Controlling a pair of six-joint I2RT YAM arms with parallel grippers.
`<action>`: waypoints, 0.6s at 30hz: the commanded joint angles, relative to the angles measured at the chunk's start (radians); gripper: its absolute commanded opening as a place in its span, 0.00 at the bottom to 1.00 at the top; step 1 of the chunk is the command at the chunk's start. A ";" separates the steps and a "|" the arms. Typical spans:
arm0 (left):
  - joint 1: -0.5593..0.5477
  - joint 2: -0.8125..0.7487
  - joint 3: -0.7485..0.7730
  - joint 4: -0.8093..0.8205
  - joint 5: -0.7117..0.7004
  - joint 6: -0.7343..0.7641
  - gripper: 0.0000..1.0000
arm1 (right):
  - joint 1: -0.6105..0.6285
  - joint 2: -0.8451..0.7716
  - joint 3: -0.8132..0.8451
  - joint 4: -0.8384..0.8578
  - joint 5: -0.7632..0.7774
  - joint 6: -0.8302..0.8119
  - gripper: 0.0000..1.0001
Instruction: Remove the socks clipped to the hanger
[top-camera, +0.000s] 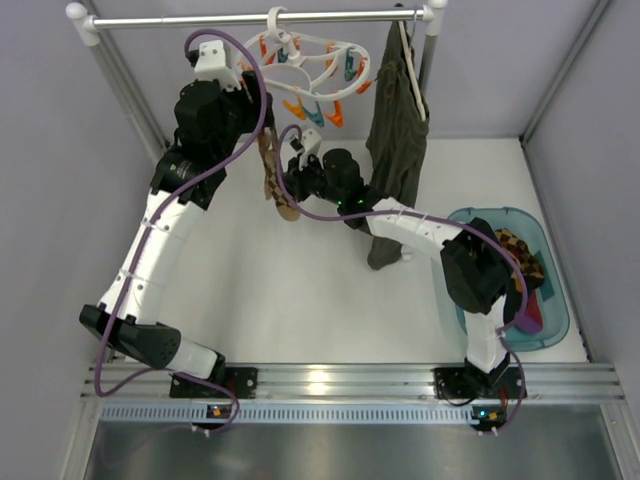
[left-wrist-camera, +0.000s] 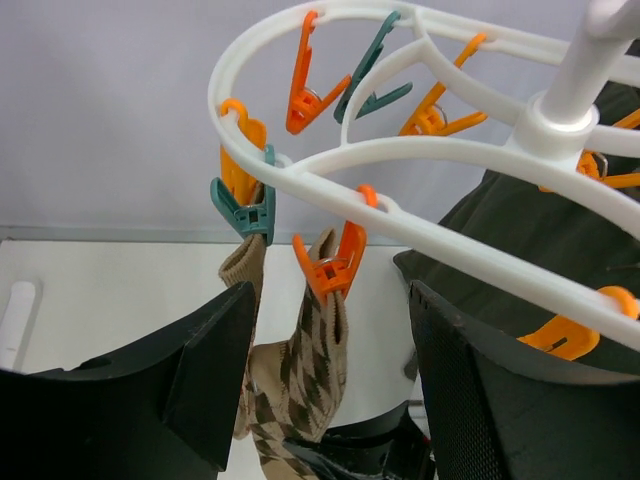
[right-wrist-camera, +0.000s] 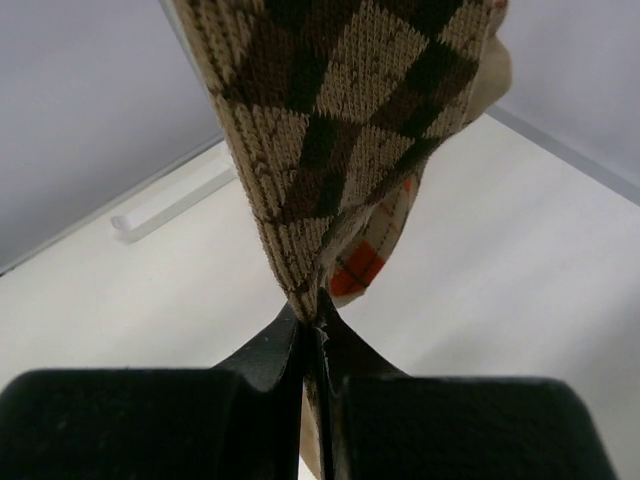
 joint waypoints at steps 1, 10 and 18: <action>-0.013 0.023 0.060 0.065 -0.032 0.017 0.67 | -0.003 -0.063 -0.013 0.041 -0.027 -0.006 0.00; -0.013 0.109 0.115 0.068 0.012 0.023 0.59 | -0.001 -0.082 -0.030 0.047 -0.048 -0.004 0.00; -0.013 0.109 0.081 0.122 0.004 0.031 0.57 | 0.000 -0.088 -0.039 0.045 -0.093 -0.009 0.00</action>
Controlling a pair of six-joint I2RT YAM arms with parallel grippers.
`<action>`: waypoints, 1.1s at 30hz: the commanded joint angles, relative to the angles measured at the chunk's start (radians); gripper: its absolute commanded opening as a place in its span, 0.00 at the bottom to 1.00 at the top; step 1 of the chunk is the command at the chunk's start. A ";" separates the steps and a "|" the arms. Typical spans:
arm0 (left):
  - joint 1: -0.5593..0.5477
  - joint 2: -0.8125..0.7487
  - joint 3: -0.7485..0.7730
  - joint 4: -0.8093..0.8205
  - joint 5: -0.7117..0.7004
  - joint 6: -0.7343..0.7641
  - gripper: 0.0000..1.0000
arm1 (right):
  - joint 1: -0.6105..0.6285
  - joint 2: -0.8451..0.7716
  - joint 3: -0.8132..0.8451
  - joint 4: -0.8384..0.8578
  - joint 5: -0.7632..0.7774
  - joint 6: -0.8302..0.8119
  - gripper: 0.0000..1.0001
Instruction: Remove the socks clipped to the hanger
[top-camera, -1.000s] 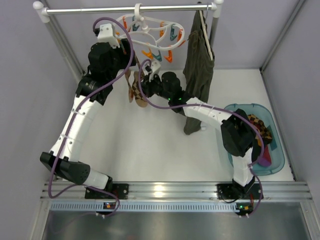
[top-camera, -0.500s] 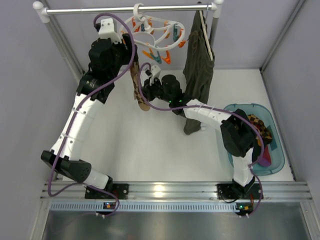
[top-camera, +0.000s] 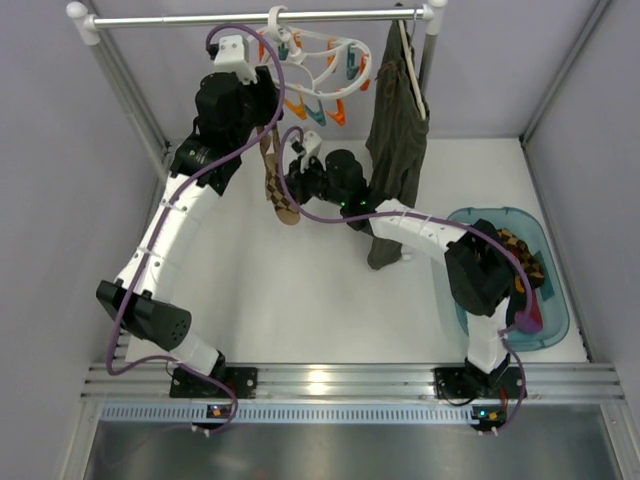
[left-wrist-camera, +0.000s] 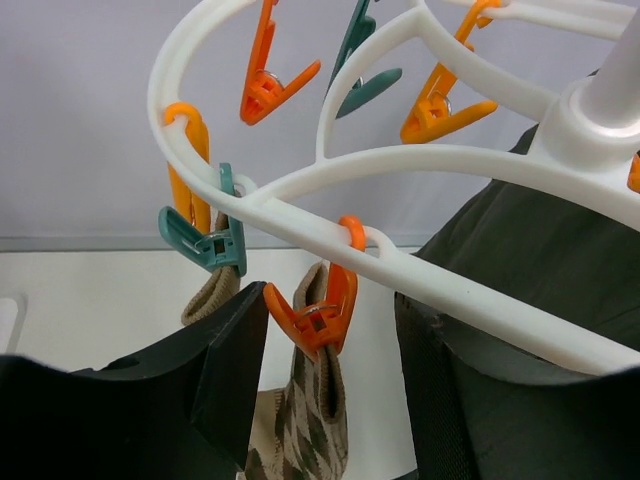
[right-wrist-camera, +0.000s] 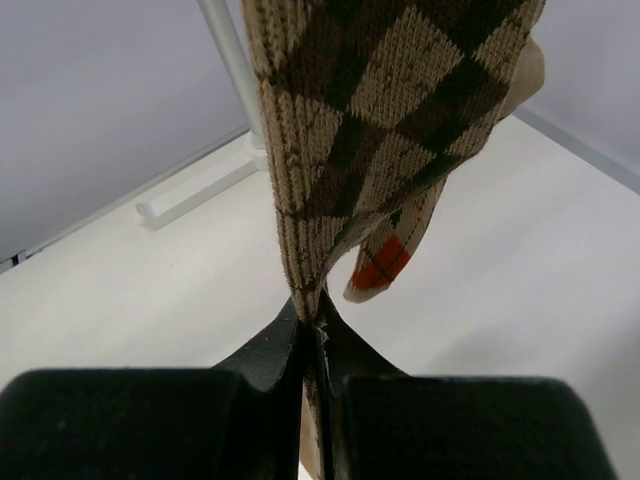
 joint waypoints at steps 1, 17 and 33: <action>0.000 -0.009 0.014 0.091 -0.005 0.017 0.57 | -0.001 -0.059 -0.015 0.045 -0.056 -0.010 0.00; 0.000 0.026 0.017 0.133 -0.040 0.047 0.11 | 0.000 -0.152 -0.143 0.055 -0.088 -0.030 0.00; -0.004 0.006 -0.001 0.133 -0.057 0.043 0.17 | -0.035 -1.149 -0.634 -0.871 0.411 0.141 0.00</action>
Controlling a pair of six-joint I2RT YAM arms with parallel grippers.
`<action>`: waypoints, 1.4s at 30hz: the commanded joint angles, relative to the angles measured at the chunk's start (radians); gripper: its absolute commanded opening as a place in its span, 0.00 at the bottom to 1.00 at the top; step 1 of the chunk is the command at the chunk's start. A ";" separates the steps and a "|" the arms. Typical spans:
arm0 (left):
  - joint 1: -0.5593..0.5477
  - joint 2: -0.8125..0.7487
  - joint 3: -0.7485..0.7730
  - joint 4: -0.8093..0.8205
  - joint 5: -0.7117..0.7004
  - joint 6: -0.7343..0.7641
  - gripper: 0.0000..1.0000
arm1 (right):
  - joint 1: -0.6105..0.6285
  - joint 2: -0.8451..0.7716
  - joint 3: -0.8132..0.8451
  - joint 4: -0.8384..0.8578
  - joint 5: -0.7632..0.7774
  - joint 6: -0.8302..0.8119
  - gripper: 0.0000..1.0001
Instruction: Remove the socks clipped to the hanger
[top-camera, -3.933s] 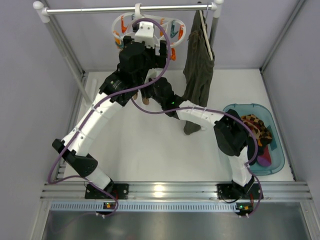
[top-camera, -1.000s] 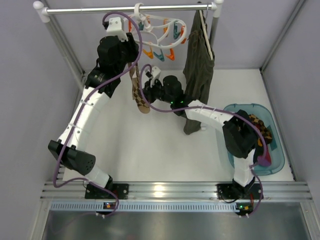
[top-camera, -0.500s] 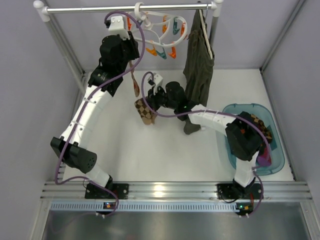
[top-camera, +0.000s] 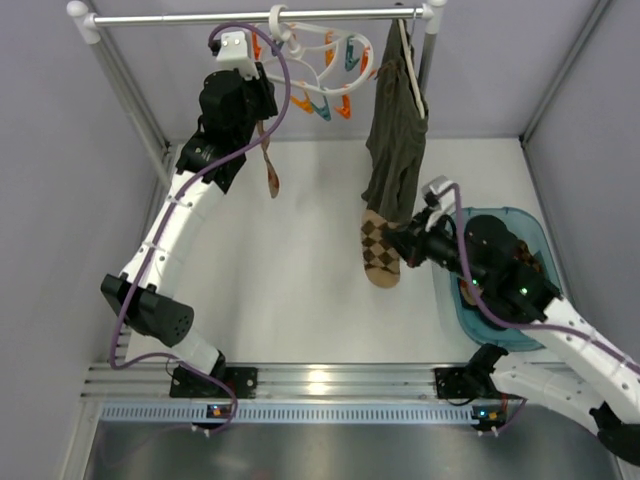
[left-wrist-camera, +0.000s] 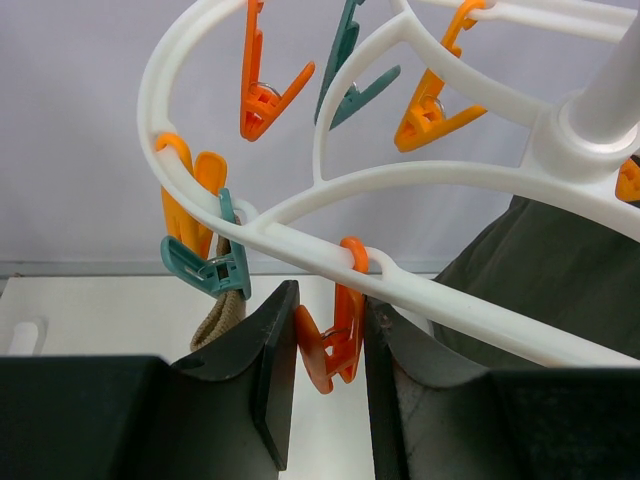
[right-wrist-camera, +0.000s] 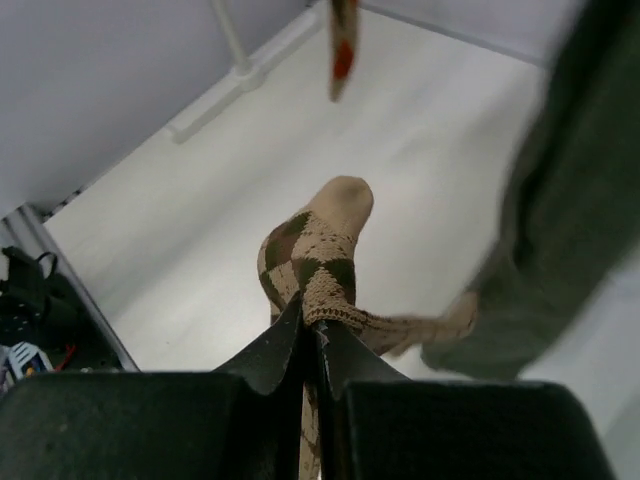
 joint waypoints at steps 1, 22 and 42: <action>-0.003 -0.024 -0.001 0.046 -0.006 -0.003 0.17 | -0.042 -0.094 -0.040 -0.385 0.274 0.094 0.00; -0.020 -0.079 -0.041 0.044 -0.040 0.006 0.20 | -0.543 0.108 0.107 -0.651 0.594 0.169 0.49; -0.038 -0.033 0.000 0.043 0.003 -0.016 0.20 | 0.133 0.024 0.077 0.030 0.008 0.240 1.00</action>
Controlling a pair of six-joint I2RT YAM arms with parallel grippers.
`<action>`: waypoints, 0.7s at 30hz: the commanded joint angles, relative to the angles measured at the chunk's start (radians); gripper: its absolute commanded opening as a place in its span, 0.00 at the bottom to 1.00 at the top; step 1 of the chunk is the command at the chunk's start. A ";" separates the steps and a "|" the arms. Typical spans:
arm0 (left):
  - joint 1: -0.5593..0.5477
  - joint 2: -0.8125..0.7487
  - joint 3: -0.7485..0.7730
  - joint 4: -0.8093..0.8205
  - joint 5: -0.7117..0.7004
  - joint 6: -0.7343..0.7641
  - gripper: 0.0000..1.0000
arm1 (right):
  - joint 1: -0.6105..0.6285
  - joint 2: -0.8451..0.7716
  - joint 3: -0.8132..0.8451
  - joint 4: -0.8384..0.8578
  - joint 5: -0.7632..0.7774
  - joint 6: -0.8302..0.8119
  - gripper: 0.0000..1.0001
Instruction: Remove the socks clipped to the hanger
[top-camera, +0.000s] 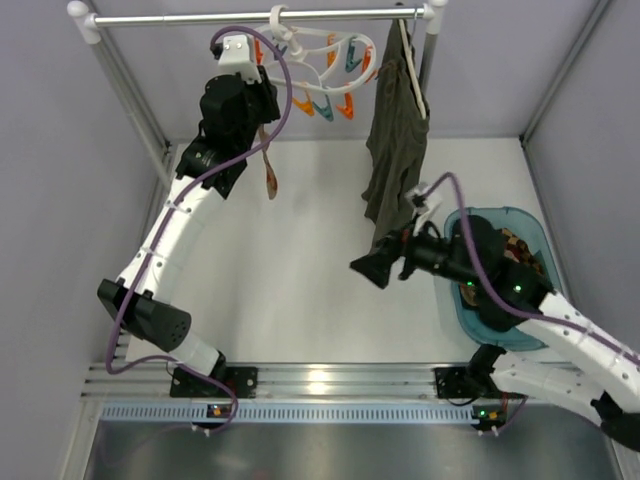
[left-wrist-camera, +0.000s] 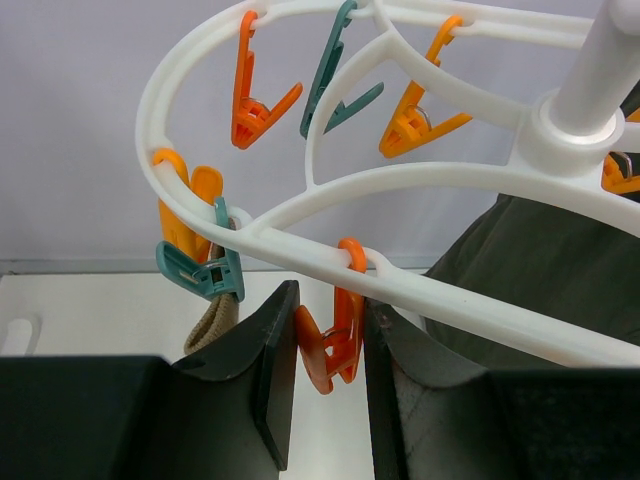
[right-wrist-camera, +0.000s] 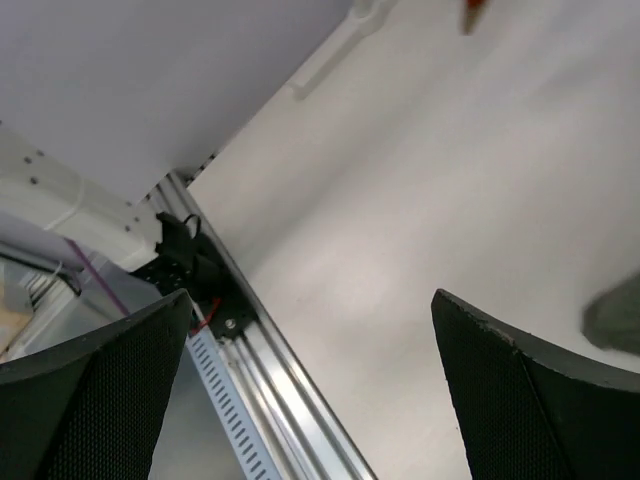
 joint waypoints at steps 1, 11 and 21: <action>-0.015 0.004 0.036 0.036 0.014 -0.014 0.20 | 0.262 0.219 0.162 0.173 0.144 -0.081 0.99; -0.024 -0.002 0.024 0.038 -0.012 -0.005 0.20 | 0.323 0.739 0.516 0.295 0.530 -0.278 0.97; -0.030 -0.005 0.025 0.038 -0.021 -0.027 0.20 | 0.192 1.150 0.793 0.433 0.445 -0.397 0.90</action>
